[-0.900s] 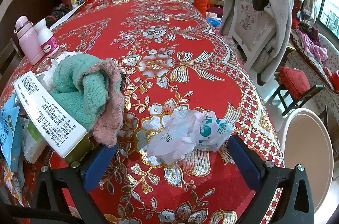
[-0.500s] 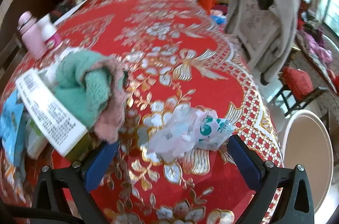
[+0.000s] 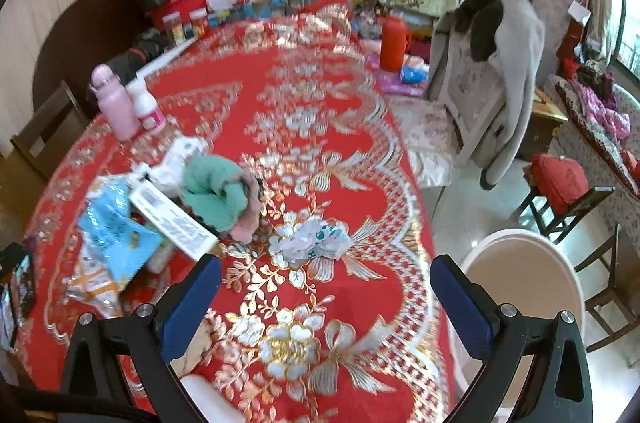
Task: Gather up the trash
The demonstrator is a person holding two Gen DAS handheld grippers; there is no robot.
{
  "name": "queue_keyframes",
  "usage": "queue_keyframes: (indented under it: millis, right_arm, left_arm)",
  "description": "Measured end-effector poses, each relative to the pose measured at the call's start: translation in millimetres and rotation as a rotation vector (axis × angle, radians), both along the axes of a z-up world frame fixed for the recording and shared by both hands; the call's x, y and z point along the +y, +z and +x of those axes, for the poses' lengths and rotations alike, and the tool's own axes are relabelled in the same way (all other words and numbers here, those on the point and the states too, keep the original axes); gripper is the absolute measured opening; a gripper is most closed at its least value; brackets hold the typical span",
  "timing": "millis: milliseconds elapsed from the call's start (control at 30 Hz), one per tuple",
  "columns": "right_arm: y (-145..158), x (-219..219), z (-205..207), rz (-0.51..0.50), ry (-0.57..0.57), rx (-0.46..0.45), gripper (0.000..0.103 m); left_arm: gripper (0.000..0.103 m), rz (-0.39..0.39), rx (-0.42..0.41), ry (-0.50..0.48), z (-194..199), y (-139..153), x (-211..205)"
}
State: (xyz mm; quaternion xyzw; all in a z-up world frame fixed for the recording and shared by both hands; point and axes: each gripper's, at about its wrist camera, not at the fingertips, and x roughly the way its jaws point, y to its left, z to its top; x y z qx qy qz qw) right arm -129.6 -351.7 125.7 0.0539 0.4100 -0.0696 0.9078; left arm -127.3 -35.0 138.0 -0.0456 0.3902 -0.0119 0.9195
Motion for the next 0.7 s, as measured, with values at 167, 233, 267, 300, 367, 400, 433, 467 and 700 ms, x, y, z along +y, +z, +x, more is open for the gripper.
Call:
queue_keyframes:
  millis: [167,233,267,300,367,400,433,467,700]
  right_arm:
    - [28.6,3.1,-31.2,0.021,0.014,-0.086,0.103]
    - [36.4,6.8,-39.4,0.014,0.027,-0.107,0.103]
    - [41.2,10.4,-44.6,0.004,0.038,-0.121,0.103]
    - [44.4,11.7,-48.7,-0.004,0.045,-0.131,0.103]
    - [50.1,13.7,-56.9,-0.021,0.054,-0.155,0.103]
    - [53.1,14.6,-61.1,-0.025,0.058,-0.167,0.103]
    - [55.6,15.2,-64.6,-0.025,0.060,-0.177,0.103]
    - [57.9,15.1,-67.9,-0.025,0.060,-0.185,0.103]
    - [70.3,14.7,-84.5,-0.033,0.080,-0.226,0.103]
  left_arm:
    - [0.102,-0.018,-0.048,-0.024,-25.0,21.4,-19.9]
    - [0.102,-0.022,-0.064,-0.029,-33.1,26.2,-25.4]
    - [0.102,-0.023,-0.072,-0.033,-36.6,27.9,-27.6]
    - [0.102,-0.026,-0.082,-0.037,-41.7,31.2,-30.9]
    - [0.102,-0.029,-0.092,-0.039,-46.8,35.2,-33.8]
    - [0.102,-0.032,-0.102,-0.041,-51.2,38.6,-36.5]
    - [0.102,-0.033,-0.108,-0.042,-53.5,40.3,-38.3]
    - [0.102,-0.034,-0.115,-0.042,-55.9,42.2,-39.3]
    - [0.102,-0.046,-0.155,-0.052,-73.0,55.2,-49.8]
